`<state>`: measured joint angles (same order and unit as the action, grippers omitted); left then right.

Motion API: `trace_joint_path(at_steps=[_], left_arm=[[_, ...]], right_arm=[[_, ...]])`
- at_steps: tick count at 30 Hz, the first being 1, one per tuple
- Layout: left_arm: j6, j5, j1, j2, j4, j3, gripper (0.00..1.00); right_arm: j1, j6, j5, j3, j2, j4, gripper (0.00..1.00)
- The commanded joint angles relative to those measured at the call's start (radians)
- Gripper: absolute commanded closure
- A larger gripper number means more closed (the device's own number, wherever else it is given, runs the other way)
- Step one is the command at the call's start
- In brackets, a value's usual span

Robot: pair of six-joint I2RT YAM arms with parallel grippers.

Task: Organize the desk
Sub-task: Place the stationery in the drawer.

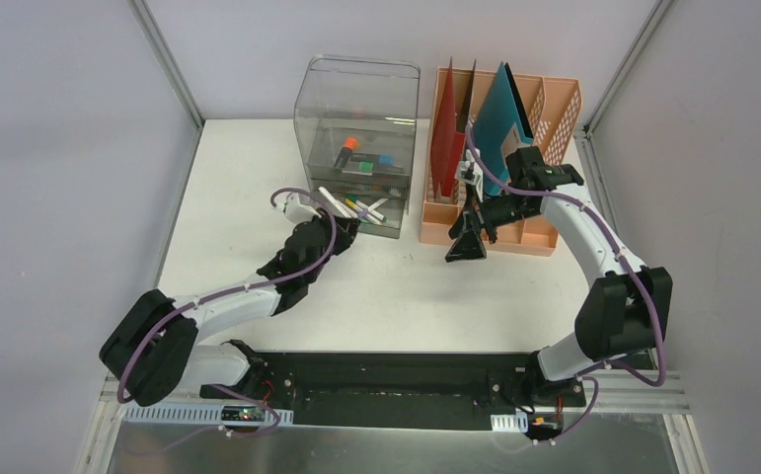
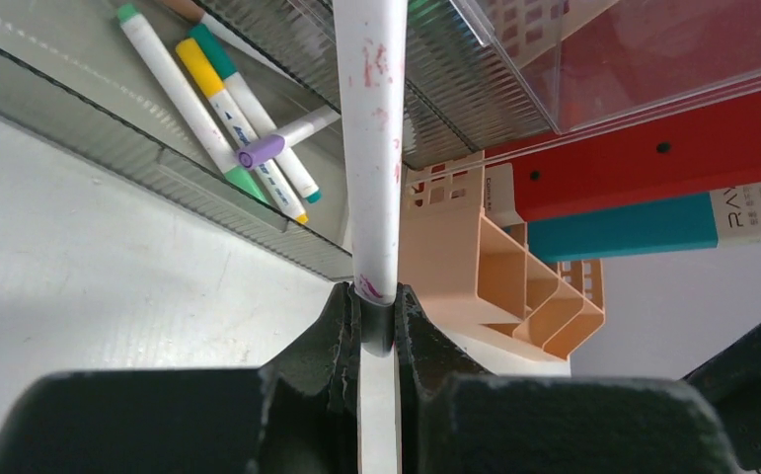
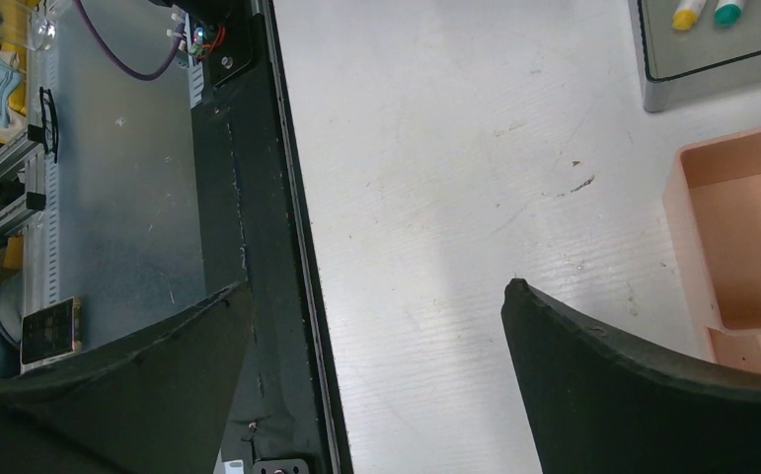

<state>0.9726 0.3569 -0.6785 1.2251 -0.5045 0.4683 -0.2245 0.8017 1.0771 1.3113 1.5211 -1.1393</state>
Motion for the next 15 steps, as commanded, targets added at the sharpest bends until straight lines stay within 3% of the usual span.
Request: trace_joint_path(at_steps=[1,10,15], left_arm=[[0.122,0.0,0.016,0.055,0.148,0.145,1.0],[0.286,-0.127,0.082,0.242,0.275,0.342,1.0],[0.312,-0.19,0.103,0.334,0.261,0.409,0.99]], right_arm=[[-0.004,0.002,-0.001,-0.004,-0.045,0.035,0.0],[-0.004,0.005,-0.012,-0.011,-0.055,0.043,0.0],[-0.004,0.004,-0.018,-0.018,-0.065,0.052,0.0]])
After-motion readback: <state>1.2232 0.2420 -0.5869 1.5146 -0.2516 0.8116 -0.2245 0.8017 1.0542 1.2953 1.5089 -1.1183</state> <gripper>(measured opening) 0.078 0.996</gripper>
